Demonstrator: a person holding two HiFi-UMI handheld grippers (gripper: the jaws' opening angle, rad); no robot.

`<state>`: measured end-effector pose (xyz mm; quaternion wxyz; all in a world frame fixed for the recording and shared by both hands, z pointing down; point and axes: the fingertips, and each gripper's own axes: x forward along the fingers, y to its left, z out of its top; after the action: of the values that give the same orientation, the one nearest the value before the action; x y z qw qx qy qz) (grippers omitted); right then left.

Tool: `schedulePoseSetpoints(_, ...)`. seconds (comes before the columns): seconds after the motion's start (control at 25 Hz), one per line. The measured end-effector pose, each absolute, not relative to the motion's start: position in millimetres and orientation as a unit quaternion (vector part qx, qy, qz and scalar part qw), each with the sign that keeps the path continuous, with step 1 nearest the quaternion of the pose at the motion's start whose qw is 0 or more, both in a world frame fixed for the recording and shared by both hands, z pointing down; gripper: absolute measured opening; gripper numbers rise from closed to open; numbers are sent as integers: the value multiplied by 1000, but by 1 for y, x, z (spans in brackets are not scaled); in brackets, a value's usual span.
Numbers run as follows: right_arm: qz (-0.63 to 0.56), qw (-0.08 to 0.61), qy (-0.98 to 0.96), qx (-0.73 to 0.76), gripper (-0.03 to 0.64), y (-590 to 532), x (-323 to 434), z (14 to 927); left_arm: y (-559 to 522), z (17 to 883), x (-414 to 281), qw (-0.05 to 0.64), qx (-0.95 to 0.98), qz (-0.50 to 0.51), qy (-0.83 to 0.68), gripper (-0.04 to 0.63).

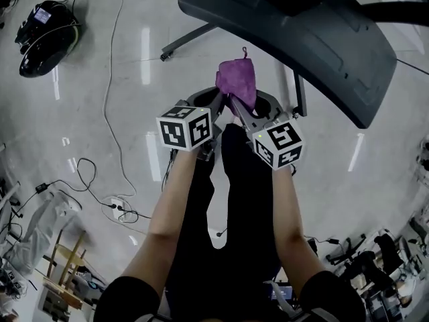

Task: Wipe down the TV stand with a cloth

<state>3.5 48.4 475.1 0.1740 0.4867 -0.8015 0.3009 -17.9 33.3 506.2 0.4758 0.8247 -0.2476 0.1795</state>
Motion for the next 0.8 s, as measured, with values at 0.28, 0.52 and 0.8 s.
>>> schedulePoseSetpoints(0.28,291,181,-809,477,89,11,-4,552,14,583,-25,478,817,162,-278,6)
schedulePoseSetpoints(0.52,320,218,-775,499,89,-24,11,604,-10,633,-33,448,820,157,-320,6)
schedulePoseSetpoints(0.8,331,185,-741,554,89,-78,40,603,-69,665,-19,384,852,133,-330,7)
